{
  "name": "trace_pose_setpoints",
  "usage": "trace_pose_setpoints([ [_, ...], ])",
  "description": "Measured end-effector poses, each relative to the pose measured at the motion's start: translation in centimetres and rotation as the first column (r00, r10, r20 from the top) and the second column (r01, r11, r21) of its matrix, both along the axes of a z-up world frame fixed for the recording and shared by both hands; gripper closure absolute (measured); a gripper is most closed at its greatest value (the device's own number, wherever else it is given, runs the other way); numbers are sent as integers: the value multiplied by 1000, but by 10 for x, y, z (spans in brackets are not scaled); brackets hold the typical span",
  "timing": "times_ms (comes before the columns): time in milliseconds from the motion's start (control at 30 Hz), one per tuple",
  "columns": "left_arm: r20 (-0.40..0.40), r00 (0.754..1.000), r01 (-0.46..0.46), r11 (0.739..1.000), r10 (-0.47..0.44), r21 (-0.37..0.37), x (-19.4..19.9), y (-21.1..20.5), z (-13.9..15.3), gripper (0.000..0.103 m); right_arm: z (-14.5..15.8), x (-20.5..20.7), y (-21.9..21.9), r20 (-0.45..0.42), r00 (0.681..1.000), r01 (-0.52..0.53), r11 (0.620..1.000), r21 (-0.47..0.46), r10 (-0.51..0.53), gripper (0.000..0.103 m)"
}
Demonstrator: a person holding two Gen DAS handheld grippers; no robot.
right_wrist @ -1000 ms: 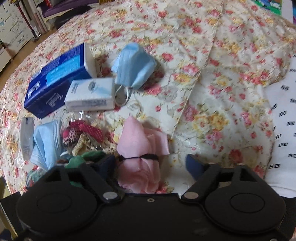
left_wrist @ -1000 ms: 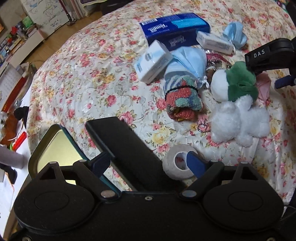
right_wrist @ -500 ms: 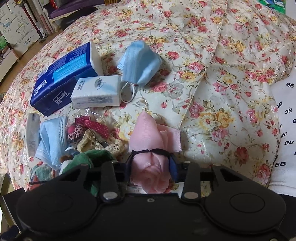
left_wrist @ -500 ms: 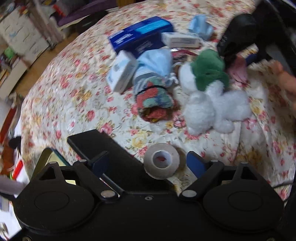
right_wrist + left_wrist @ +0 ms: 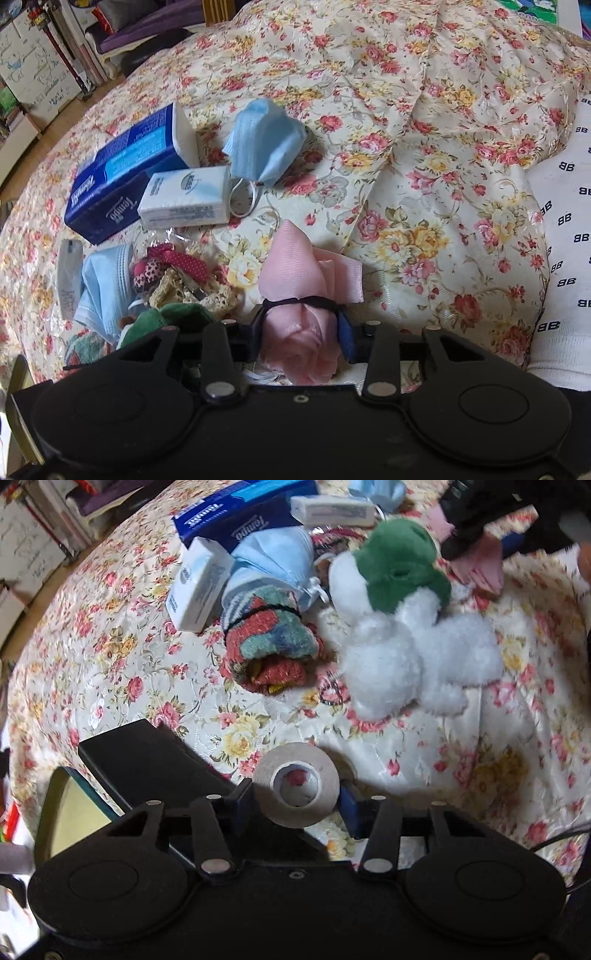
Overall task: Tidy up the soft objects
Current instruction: 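Carry the tape roll and pink bundle to the gold tray and open both tools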
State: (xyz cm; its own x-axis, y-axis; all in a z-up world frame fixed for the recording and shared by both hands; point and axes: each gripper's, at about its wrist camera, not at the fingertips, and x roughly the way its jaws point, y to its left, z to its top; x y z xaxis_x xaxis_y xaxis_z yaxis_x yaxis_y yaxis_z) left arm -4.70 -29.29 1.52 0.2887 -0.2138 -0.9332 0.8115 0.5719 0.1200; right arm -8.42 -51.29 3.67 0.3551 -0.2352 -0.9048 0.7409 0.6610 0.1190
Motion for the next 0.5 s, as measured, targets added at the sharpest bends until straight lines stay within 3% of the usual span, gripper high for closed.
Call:
trace_pose_setpoints([
  [300,4,999,-38,994,39,-99,2,4,40,55,8,-18,-9,45,998,51,999,-11,-50,64],
  [500,-19,992,-127,983,125,-136,15,34,60,55,6,-21,-4,28,998,51,998,-36,-50,64],
])
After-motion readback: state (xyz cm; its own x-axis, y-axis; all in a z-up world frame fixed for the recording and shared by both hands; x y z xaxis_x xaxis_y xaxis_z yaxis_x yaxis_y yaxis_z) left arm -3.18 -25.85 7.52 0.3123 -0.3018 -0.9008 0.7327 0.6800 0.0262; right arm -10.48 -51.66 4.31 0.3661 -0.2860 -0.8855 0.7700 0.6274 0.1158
